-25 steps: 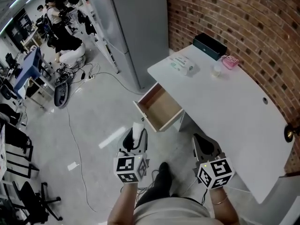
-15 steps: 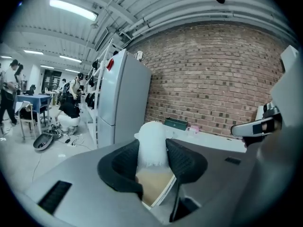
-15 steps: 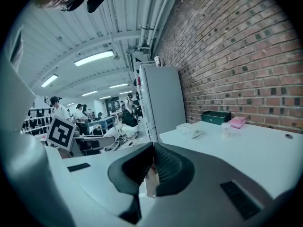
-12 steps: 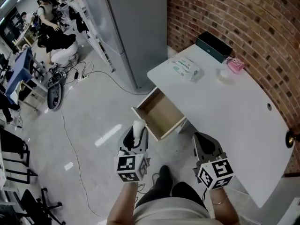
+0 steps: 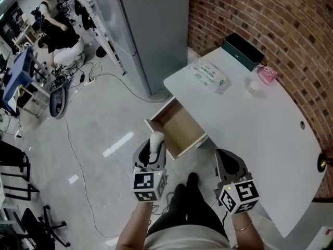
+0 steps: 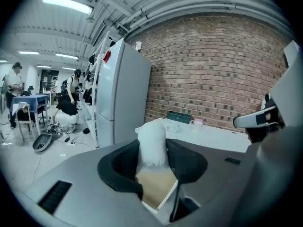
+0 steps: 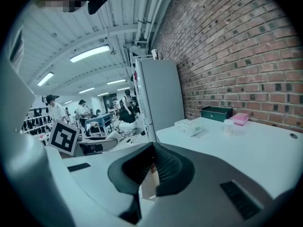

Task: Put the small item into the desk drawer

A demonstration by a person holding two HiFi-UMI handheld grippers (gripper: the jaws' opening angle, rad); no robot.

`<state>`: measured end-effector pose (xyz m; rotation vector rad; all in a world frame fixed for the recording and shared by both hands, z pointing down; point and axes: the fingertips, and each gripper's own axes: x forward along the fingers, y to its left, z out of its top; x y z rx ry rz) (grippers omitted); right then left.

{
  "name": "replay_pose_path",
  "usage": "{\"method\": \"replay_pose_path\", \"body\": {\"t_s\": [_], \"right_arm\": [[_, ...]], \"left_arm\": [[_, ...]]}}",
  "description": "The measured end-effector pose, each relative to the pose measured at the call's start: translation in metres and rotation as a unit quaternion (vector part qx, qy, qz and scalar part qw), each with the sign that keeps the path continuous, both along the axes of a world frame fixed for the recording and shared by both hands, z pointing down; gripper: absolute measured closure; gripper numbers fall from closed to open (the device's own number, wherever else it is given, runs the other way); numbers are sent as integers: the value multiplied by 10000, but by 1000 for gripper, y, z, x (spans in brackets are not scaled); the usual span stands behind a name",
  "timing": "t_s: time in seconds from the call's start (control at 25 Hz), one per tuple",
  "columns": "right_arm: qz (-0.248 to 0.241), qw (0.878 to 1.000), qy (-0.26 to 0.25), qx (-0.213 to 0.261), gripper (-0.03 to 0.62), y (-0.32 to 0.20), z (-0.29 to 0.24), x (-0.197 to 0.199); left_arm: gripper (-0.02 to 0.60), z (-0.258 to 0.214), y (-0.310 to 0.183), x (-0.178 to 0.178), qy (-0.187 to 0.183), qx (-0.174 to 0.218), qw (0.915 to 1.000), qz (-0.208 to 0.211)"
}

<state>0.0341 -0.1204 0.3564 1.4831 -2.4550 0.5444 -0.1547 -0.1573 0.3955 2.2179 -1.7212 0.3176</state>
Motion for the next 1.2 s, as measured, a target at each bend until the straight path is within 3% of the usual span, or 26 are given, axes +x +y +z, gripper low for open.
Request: {"method": "replay_pose_path", "body": {"t_s": [0.12,0.28,0.56,1.2], "right_arm": [[-36,10000,5,-47,586,-12,8,-2],[-116,9998,8,-161,586,-25,27,-7],[-166,9993,-2,-326,586,-39,62,-11],[-485,9977,83,-468,586,-53,133,-30]], "left_arm": [[391,14,-10,4,-32,-204,9998,38],[392,40,-28,3,-133,-144,9998,29],[391,92,-48,13,-198,-388,9990,66],[392,220,-83,36,-567,-804,9933,605]]}}
